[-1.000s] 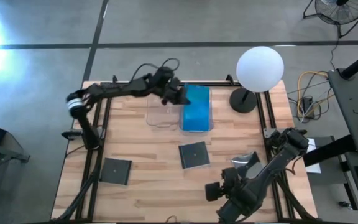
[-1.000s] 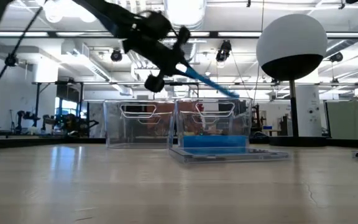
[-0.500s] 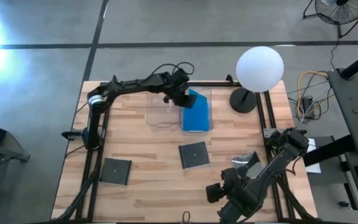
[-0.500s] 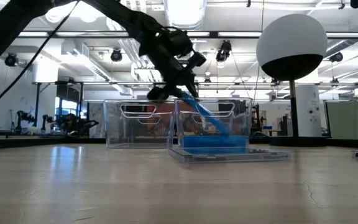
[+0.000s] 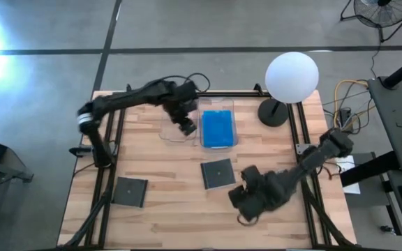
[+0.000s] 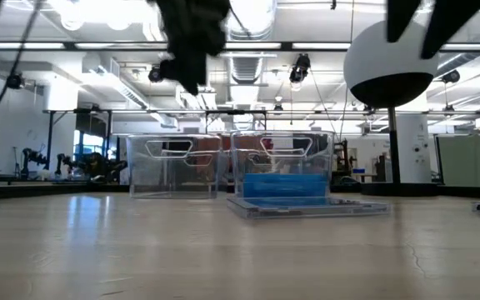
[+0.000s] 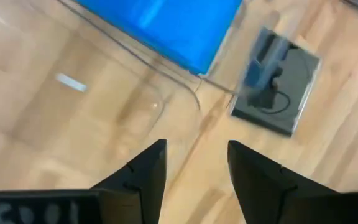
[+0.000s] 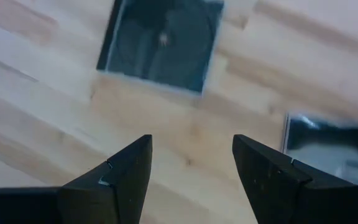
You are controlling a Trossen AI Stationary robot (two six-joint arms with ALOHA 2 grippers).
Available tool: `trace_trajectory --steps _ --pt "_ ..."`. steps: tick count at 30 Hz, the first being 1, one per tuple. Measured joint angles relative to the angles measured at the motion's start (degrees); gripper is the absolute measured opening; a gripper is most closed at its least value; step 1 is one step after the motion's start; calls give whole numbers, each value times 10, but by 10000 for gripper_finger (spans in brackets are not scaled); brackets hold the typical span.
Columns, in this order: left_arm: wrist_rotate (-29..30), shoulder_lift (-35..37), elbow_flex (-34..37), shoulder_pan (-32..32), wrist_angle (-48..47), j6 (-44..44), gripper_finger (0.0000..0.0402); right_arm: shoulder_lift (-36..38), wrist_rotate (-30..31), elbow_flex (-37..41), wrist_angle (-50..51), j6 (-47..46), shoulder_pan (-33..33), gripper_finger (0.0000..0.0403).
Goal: Pick & place jewel cases by type
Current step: Put the middle black CD case into the left transparent bin
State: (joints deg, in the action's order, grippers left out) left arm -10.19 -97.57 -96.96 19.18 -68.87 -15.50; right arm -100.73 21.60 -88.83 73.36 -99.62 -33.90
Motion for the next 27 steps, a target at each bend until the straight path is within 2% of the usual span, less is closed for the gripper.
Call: trace_trajectory --steps 4,5,9,11,13,17,20,23,27 --pt "114 85 40 -56 25 -9 151 40 -8 42 -39 97 53 219" --pt "126 101 55 -65 36 -22 151 48 -13 53 -52 119 65 219" --pt "92 162 143 -108 37 -52 151 64 -72 97 -139 205 92 219" --pt "69 201 207 -147 83 -99 151 62 -115 126 -184 235 97 219" --pt "42 228 278 -182 165 -192 151 59 -139 159 -207 224 103 219" --pt "26 241 411 -227 416 -373 151 66 -157 242 -272 165 132 219" --pt "22 235 479 -257 555 -468 151 96 -166 318 -412 132 150 219" --pt "34 220 522 -279 577 -516 151 123 -163 391 -548 101 158 221" --pt "100 227 549 -313 576 -528 151 154 -118 455 -622 40 156 242"
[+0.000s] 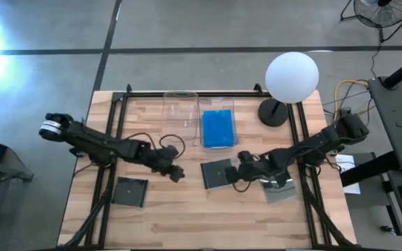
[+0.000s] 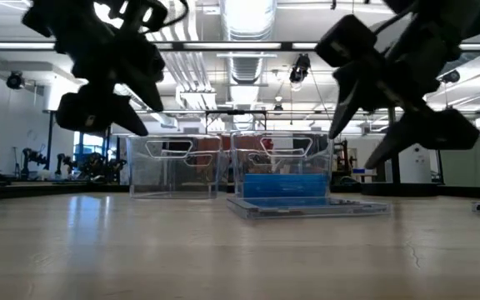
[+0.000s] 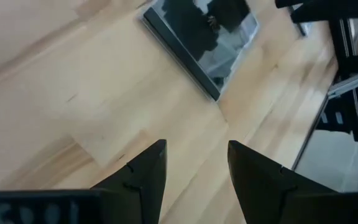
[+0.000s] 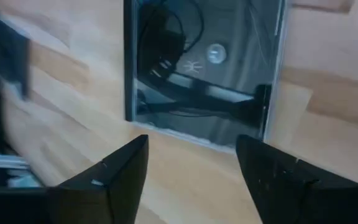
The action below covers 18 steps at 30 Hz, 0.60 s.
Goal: Pick & place jewel cases by type
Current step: Put the middle black CD case into the left transparent bin
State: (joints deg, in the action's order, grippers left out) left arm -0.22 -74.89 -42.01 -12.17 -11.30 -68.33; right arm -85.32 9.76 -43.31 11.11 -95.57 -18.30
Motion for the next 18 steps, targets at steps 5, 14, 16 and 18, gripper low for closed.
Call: trace_trajectory --steps 5,14,16,18 --pt "33 0 5 -22 9 -13 152 26 36 25 1 -18 -9 293" --pt "95 -82 8 -31 79 6 152 -11 35 36 -24 30 -5 344" --pt "111 -107 8 -37 130 41 152 -27 35 36 -35 30 -5 344" --pt "124 -128 7 -43 148 61 152 -45 35 36 -44 31 -6 343"
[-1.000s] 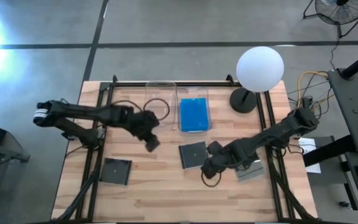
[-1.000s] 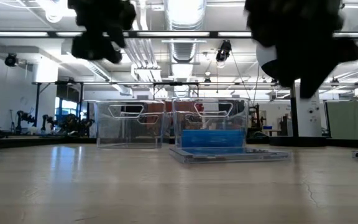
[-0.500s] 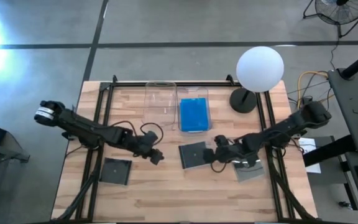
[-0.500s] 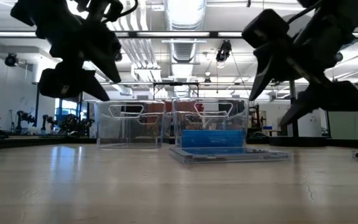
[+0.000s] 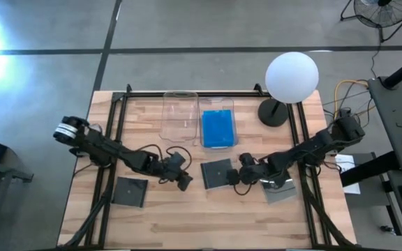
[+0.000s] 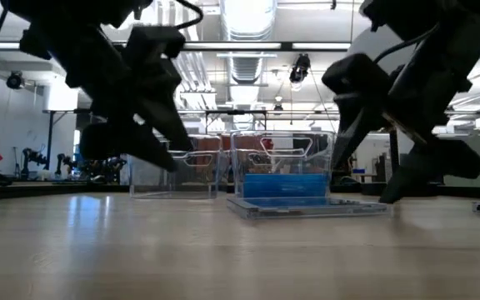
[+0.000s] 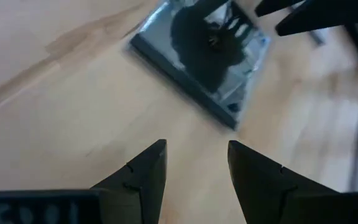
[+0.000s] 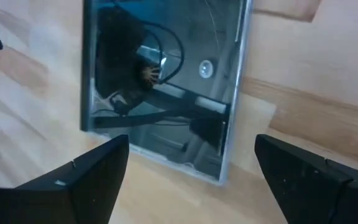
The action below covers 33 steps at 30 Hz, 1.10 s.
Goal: Pick & place jewel cases by type
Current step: Put the middle black CD case into the left transparent bin
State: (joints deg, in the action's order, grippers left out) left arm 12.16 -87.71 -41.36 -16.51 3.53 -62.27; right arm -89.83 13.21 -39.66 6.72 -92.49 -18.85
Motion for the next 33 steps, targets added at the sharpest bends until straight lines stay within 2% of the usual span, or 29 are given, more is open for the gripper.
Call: trace_trajectory --steps 6,10,14,19,26,33 --pt "10 -59 -11 -6 13 -6 152 -28 7 2 -19 2 0 334" --pt "11 -92 -6 -8 71 -85 152 -24 12 3 -20 3 0 328" --pt "45 -124 -3 1 141 -196 152 -21 11 3 -22 9 0 323" --pt "62 -152 -4 11 191 -249 152 -22 6 4 -27 5 0 322" --pt "44 -158 -33 18 144 -262 151 -23 0 -1 -35 -1 0 320" --pt "18 -163 -58 31 106 -260 151 -56 -20 -2 -112 18 0 315"
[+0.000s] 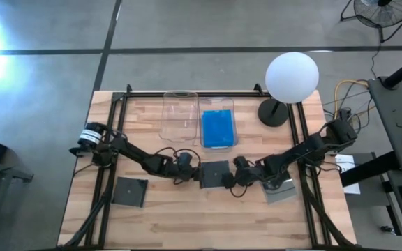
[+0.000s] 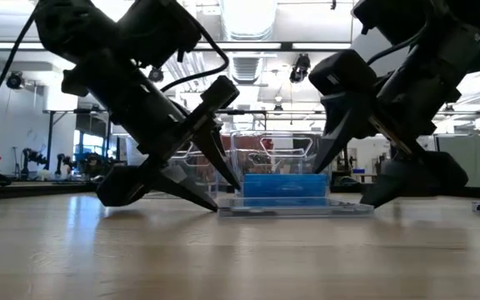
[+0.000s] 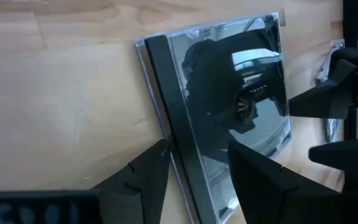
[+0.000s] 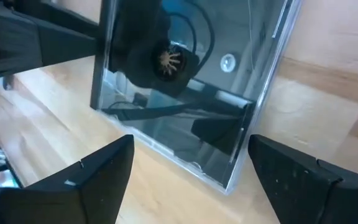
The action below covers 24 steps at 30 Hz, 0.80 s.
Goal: Pick & place jewel cases by type
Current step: Put the middle black CD case into the left transparent bin
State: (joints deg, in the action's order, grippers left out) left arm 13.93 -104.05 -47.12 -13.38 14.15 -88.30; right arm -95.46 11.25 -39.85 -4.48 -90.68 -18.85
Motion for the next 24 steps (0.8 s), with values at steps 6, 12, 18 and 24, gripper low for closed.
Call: trace_trajectory --steps 6,12,18,24 --pt "-2 0 1 3 0 12 151 -4 -8 0 -2 -3 -3 313" --pt "2 0 -2 4 14 36 152 -4 -36 0 -4 9 -8 309" --pt "18 10 -23 6 33 70 152 -1 -60 0 -6 8 -32 311" --pt "12 37 -35 5 57 103 152 -1 -68 -1 5 8 -52 306"
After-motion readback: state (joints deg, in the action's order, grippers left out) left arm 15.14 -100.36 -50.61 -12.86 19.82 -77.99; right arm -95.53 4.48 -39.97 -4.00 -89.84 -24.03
